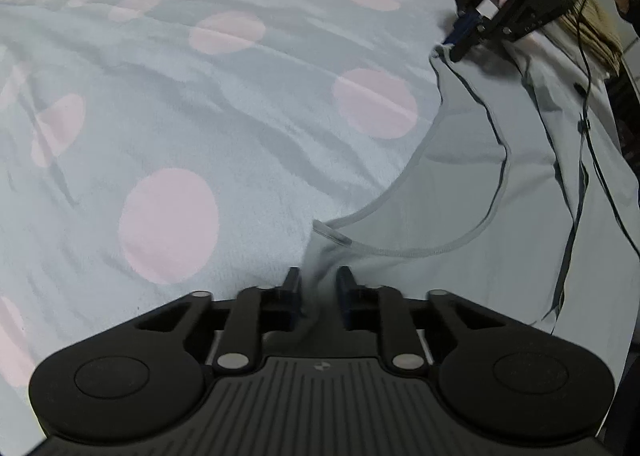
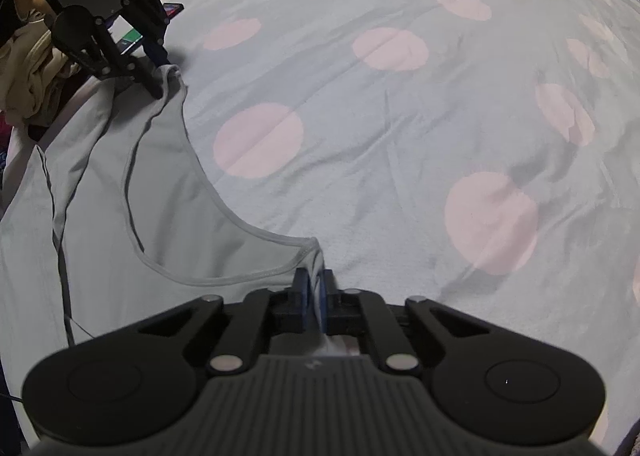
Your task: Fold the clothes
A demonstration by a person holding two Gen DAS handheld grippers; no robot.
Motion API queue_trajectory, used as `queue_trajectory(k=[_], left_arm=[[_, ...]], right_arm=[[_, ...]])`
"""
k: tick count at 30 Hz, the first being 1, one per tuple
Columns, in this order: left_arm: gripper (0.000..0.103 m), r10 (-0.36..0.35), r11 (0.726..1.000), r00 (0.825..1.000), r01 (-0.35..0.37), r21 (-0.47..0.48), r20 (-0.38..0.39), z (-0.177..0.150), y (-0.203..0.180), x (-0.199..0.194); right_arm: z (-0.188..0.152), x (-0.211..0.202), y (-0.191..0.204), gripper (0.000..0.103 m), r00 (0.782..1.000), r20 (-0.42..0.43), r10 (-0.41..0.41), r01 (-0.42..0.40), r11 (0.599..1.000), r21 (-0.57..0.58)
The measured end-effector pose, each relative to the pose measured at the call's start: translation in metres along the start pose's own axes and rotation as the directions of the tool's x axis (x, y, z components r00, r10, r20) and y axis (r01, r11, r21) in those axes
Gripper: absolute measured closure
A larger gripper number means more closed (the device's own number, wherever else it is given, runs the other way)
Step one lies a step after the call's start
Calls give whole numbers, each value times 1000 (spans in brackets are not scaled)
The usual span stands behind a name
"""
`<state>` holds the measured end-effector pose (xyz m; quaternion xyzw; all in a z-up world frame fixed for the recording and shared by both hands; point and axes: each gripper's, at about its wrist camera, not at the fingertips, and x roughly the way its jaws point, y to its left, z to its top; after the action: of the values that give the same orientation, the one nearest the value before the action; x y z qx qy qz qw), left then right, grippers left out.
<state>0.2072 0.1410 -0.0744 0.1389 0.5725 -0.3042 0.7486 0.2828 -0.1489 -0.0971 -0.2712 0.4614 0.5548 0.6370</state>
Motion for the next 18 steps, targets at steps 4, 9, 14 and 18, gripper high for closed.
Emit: queue_trajectory(k=[4,9,14,18], left_arm=[[81,37,999,999,-37,-7,12,0,-1,0],[74,91,996,995,-91,1,30,-2,-7,-6],[74,118,993,987,-118,-5,108,9,-23,-28],[61,106,994,977,-107,-3,187,28,-63,-42]], right_arm=[[-5,-4,1,51,999,6,-36,36,998,54],[-19,-33,11,51,991,21,-130,123,971,203],[-47,-61,40,51,985,55,-165,145,953,265],[-74,-76,42,51,976,71,-208,169,915,365]])
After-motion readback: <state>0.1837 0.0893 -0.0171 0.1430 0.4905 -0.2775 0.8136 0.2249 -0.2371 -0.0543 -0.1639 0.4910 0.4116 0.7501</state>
